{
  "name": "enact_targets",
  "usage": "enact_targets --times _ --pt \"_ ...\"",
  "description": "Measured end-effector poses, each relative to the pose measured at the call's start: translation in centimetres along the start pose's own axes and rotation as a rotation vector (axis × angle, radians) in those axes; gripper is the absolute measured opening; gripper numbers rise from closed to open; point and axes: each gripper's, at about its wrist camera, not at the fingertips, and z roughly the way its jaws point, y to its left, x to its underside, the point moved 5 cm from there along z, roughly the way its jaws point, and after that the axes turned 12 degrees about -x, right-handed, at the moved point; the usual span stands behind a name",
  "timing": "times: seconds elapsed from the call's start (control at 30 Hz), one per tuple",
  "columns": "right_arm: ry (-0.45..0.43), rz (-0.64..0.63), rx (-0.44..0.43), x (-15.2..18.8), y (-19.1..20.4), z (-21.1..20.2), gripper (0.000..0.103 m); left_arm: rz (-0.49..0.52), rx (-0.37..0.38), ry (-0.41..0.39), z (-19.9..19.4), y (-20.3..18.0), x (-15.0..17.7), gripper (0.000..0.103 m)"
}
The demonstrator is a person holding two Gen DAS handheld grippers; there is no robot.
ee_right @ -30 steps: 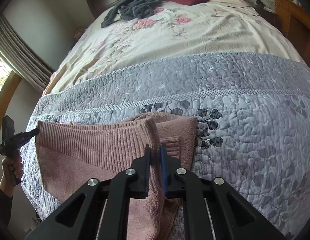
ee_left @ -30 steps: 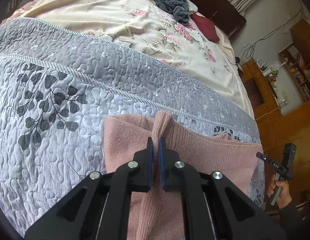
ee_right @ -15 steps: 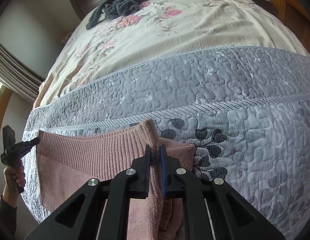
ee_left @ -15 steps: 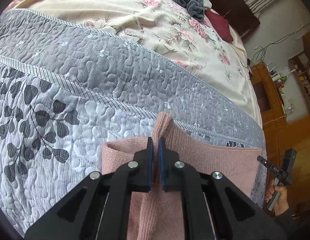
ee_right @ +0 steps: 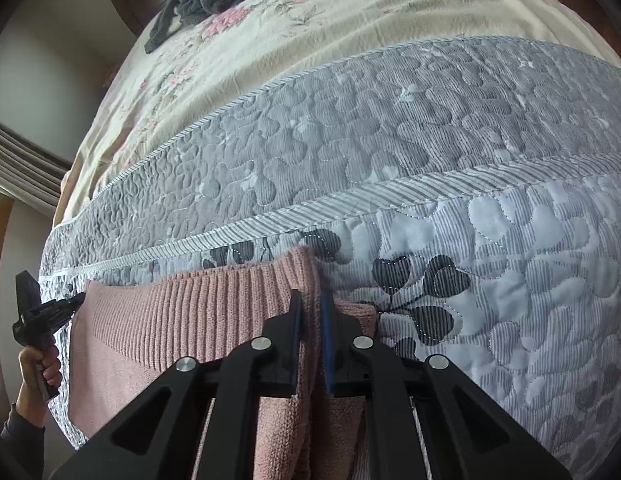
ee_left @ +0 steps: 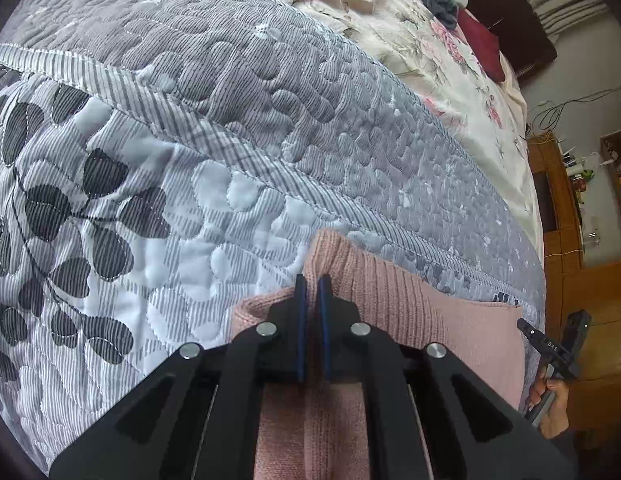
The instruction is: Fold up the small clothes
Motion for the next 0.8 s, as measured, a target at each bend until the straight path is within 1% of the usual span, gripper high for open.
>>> enact_targets --times 0.07,0.1,0.13,0.17,0.2,0.23,0.27,0.3,0.33,0.37,0.4,0.43,0.47,0.5,0.53,0.57,0.6,0.63,0.67,0.7,0.73,0.77,0.8 --pt "-0.001 0.001 -0.009 0.1 -0.3 0.3 0.013 -0.010 -0.004 0.005 0.1 0.2 0.0 0.009" --pt "-0.006 -0.004 -0.015 0.0 -0.2 0.1 0.016 -0.013 -0.015 -0.003 -0.3 0.1 -0.1 0.012" --pt "-0.024 -0.007 -0.015 -0.2 0.0 -0.6 0.022 -0.004 -0.040 -0.035 -1.2 -0.1 -0.3 0.014" --pt "-0.059 -0.010 -0.020 -0.4 0.4 -1.6 0.029 0.010 -0.061 -0.077 -2.4 -0.5 -0.4 0.015" --pt "-0.095 -0.020 -0.029 -0.6 0.8 -2.6 0.030 0.023 -0.060 -0.115 -3.7 -1.0 -0.5 0.015" --pt "-0.121 -0.035 -0.045 -0.7 1.4 -3.5 0.030 0.033 -0.026 -0.146 -5.0 -1.6 -0.4 0.015" --pt "-0.134 -0.040 -0.068 -0.7 2.0 -4.0 0.030 0.046 0.021 -0.160 -5.9 -2.3 -0.1 0.015" --pt "-0.135 -0.040 -0.094 -0.6 2.3 -4.2 0.030 0.068 0.072 -0.153 -6.2 -3.2 0.3 0.018" --pt "-0.121 -0.034 -0.129 -0.3 2.6 -3.9 0.030 0.091 0.115 -0.128 -5.9 -4.0 0.8 0.020" --pt "-0.088 -0.018 -0.160 0.0 2.6 -3.2 0.030 0.104 0.122 -0.093 -4.9 -4.4 1.2 0.020" --pt "-0.046 0.007 -0.184 0.4 2.4 -2.1 0.030 0.116 0.089 -0.050 -3.3 -4.5 1.7 0.019" --pt "-0.008 0.022 -0.186 0.9 2.0 -1.0 0.029 0.123 0.041 -0.011 -1.7 -4.1 2.1 0.016" --pt "0.007 0.029 -0.159 1.3 1.5 0.0 0.022 0.119 0.003 0.010 -0.3 -3.6 2.3 0.007" --pt "0.011 0.040 -0.146 1.5 0.8 0.5 0.017 0.100 -0.010 0.019 0.5 -3.0 2.3 0.003" --pt "0.010 0.057 -0.137 1.5 0.0 0.7 0.005 0.054 0.023 0.029 0.9 -2.3 2.1 0.001" --pt "0.007 0.074 -0.146 1.5 -0.4 0.6 0.002 0.021 0.046 0.038 0.9 -1.9 2.0 0.001" --pt "0.008 0.079 -0.145 1.4 -0.4 0.4 0.001 0.021 0.050 0.039 0.7 -2.0 1.9 0.001" --pt "0.003 0.076 -0.154 1.4 0.0 -0.2 0.006 0.045 0.056 0.031 0.0 -2.4 2.0 0.001" --pt "-0.002 0.068 -0.183 1.7 0.8 -1.0 0.018 0.076 0.077 0.024 -1.0 -3.0 2.4 0.008" --pt "0.000 0.055 -0.225 2.3 1.7 -1.8 0.021 0.109 0.109 0.013 -2.3 -3.5 3.1 0.012" --pt "0.008 0.039 -0.283 3.2 2.8 -2.6 0.021 0.146 0.149 0.005 -3.7 -3.9 4.1 0.012" --pt "0.021 0.023 -0.313 4.2 3.5 -3.0 0.021 0.173 0.188 0.004 -4.8 -4.1 5.3 0.012" --pt "0.037 0.012 -0.324 5.4 3.7 -3.2 0.021 0.190 0.218 0.006 -5.6 -4.0 6.7 0.012"
